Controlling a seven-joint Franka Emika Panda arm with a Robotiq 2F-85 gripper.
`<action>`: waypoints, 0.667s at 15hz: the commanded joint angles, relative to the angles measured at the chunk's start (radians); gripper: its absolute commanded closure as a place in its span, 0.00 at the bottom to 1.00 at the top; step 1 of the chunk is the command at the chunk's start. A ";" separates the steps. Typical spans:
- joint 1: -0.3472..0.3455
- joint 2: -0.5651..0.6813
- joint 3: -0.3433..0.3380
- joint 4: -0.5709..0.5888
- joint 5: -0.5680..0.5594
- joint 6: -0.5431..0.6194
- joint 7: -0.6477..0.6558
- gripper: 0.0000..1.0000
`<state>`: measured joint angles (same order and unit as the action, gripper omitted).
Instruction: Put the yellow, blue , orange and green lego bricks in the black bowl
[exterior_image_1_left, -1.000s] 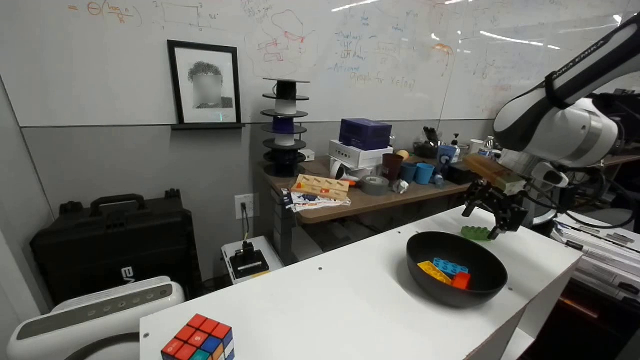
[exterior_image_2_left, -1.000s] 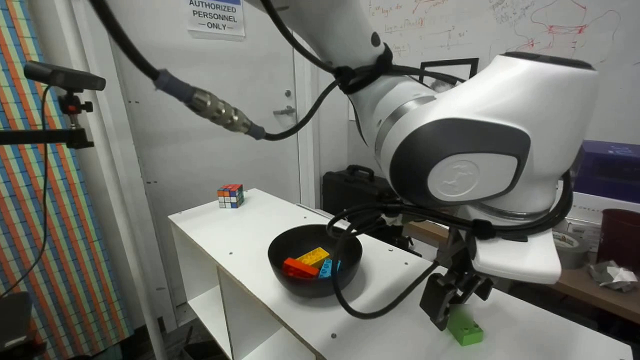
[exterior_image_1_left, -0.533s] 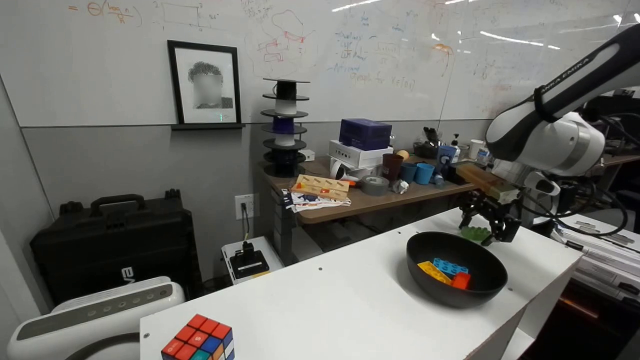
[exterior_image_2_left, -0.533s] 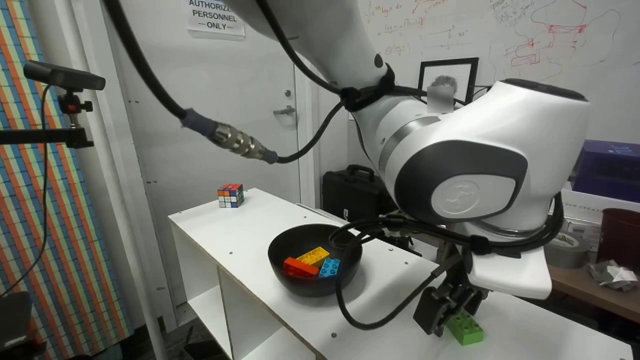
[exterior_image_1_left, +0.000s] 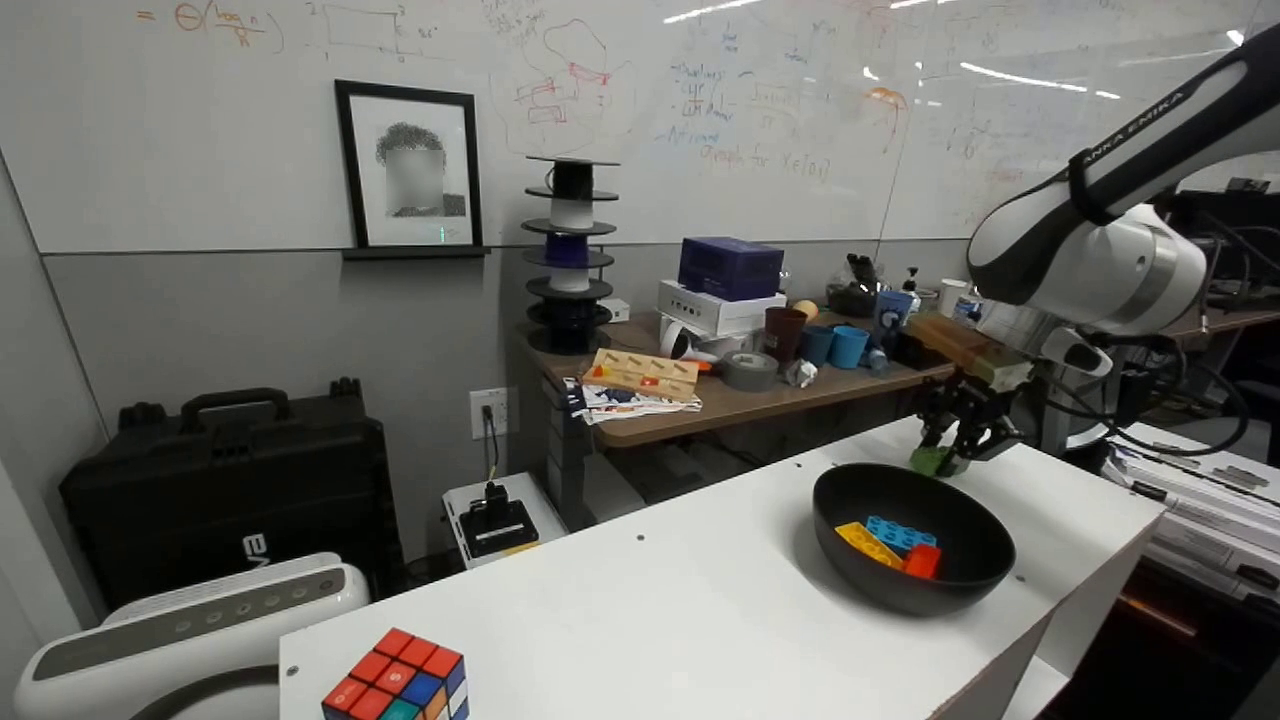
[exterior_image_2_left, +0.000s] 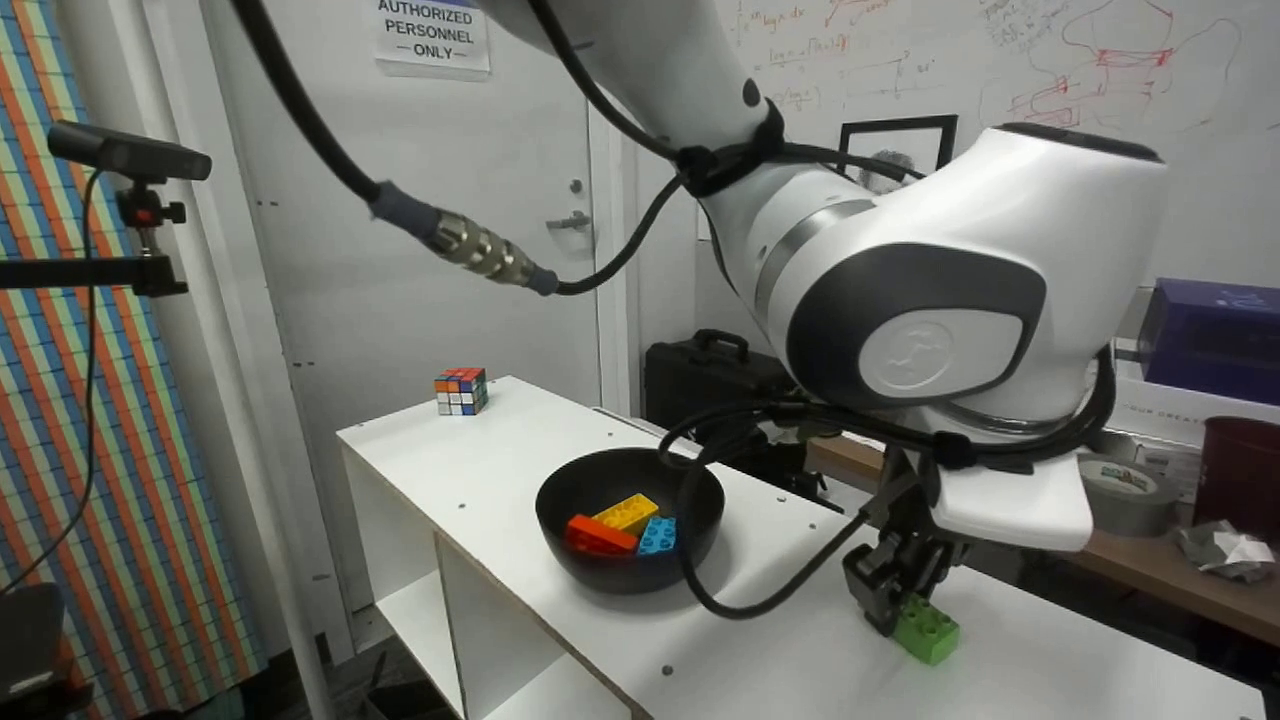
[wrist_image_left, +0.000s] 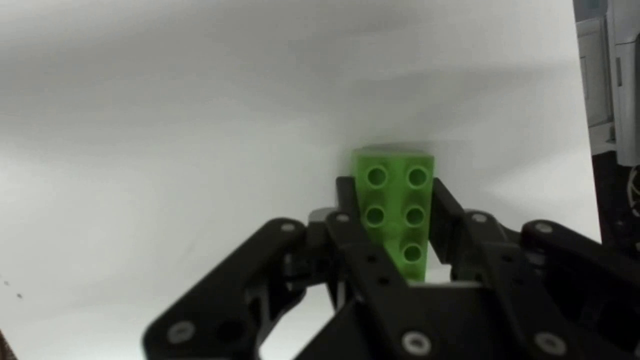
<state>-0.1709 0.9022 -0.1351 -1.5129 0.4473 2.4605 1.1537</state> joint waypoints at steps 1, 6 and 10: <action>0.024 -0.149 0.027 -0.166 -0.011 0.045 -0.066 0.89; 0.070 -0.378 0.063 -0.394 -0.018 0.154 -0.241 0.89; 0.088 -0.575 0.122 -0.568 0.010 0.150 -0.415 0.89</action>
<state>-0.0953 0.5045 -0.0529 -1.9052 0.4446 2.5973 0.8546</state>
